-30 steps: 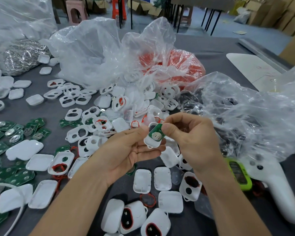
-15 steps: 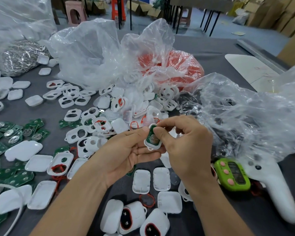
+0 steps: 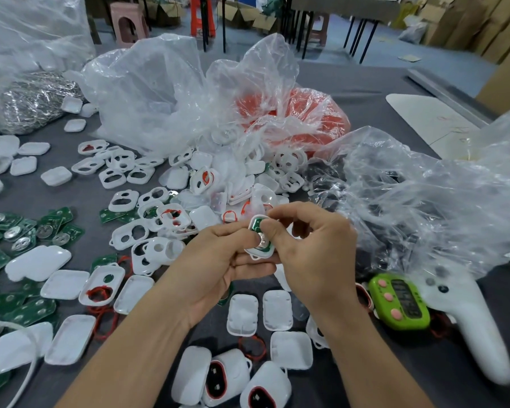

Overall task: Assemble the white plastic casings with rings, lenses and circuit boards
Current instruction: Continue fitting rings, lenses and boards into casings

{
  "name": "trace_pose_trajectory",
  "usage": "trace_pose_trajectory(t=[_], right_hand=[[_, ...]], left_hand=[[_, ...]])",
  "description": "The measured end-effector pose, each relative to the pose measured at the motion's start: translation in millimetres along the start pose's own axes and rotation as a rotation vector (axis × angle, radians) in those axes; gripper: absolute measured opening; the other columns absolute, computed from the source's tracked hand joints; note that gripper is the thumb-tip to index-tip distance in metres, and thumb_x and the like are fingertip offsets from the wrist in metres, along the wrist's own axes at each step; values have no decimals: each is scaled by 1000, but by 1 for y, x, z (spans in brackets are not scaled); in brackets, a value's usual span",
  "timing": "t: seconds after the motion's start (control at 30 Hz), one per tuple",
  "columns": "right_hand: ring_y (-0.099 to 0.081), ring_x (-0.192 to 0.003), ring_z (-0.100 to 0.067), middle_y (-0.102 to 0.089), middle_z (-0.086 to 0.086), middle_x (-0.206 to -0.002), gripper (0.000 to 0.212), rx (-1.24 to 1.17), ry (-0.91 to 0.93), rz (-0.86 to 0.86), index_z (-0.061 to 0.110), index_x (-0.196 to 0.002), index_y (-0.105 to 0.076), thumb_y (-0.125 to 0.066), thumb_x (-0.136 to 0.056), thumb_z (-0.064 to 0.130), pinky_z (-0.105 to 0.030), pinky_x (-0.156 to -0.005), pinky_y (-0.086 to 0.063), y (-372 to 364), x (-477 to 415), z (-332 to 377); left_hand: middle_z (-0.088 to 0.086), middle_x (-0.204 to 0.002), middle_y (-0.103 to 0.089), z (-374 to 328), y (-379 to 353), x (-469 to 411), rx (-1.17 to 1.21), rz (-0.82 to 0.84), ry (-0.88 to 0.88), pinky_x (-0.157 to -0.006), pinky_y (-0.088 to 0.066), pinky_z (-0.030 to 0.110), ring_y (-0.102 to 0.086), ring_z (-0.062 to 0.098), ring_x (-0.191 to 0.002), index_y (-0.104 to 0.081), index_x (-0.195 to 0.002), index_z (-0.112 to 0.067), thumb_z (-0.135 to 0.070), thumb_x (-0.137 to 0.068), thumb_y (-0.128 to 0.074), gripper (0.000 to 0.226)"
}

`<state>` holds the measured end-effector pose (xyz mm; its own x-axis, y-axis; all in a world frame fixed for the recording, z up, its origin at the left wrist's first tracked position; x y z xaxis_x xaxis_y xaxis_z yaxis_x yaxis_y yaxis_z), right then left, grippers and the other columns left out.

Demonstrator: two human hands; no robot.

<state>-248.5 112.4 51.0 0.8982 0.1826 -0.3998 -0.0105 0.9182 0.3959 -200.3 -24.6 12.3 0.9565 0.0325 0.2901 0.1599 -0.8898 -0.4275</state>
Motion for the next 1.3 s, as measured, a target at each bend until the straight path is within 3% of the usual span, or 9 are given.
trace_pose_trajectory(t=[0.1, 0.27, 0.4, 0.63, 0.73, 0.9, 1.07, 1.2, 1.3], right_hand=[[-63, -70, -9, -71, 19, -76, 8, -4, -4, 17, 29, -89, -80, -84, -83, 30, -15, -63, -46, -3, 0, -1], [-70, -71, -2, -74, 22, -77, 12, -119, -148, -61, 37, -85, -77, -77, -90, 26, -17, -64, -54, 19, -11, -14], [-57, -49, 2, -67, 26, -62, 22, 193, -157, 56, 33, -79, -80, -74, -87, 13, -7, -45, -39, 45, -21, -24], [-61, -69, 5, -69, 17, -84, 24, 391, -166, 273, 38, -96, -79, -84, -77, 25, -4, -64, -41, 29, -14, -22], [-62, -86, -6, -69, 12, -103, 20, 479, -141, 308, 36, -97, -78, -84, -79, 29, -23, -83, -49, 19, -10, -22], [-60, -66, -2, -66, 21, -68, 13, 404, -107, 135, 33, -81, -78, -76, -83, 20, -21, -60, -48, 28, -14, -17], [-66, -88, -10, -69, 6, -111, 30, 484, -159, 340, 35, -94, -76, -75, -79, 9, -28, -86, -56, 20, -11, -29], [-62, -71, 2, -68, 17, -81, 14, 453, -101, 203, 33, -90, -78, -79, -84, 20, -13, -68, -48, 21, -14, -25], [-67, -69, 0, -72, 20, -74, 15, 113, -147, 49, 33, -85, -79, -77, -88, 18, -13, -64, -49, 30, -16, -23]], left_hand=[[4, -73, -75, 0, -2, 0, -37, -14, -24, -71, -63, 31, -73, 12, -65, -83, -94, -14, 2, -97, -52, 35], [23, -97, -77, 0, 5, -2, 32, -133, -34, -62, -62, 27, -78, 29, -86, -82, -87, -5, 0, -97, -54, 30], [24, -99, -77, -2, 14, -3, 89, -209, -63, -58, -61, 25, -78, 28, -83, -75, -102, 1, -2, -97, -53, 23], [23, -93, -77, -7, 22, -1, 148, -341, -157, -56, -60, 26, -78, 27, -77, -73, -104, -5, -1, -98, -51, 23], [22, -94, -77, -8, 24, -1, 158, -327, -161, -57, -61, 28, -78, 30, -80, -72, -108, -2, 2, -96, -51, 24], [20, -98, -78, -5, 26, -2, 98, -314, -136, -57, -60, 26, -78, 30, -77, -71, -109, 1, 1, -94, -49, 27], [21, -90, -76, -1, 27, -4, 47, -320, -115, -58, -60, 26, -76, 28, -75, -75, -104, -1, -2, -93, -48, 29], [19, -96, -77, -3, 24, -3, 52, -320, -124, -59, -61, 28, -74, 27, -72, -79, -92, -10, -7, -99, -49, 30], [18, -93, -78, -6, 21, -1, 46, -302, -138, -58, -61, 28, -74, 26, -69, -80, -84, -15, -5, -100, -52, 34]])
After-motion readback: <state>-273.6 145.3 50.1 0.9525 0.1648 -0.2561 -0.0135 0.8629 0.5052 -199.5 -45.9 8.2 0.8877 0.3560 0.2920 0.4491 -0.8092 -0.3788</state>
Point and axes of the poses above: each hand's wrist, its own x-axis away from the middle knuckle, its own y-axis out of the back of the hand, z = x × y, the point moved 5 cm from there along -x, towards the middle knuckle
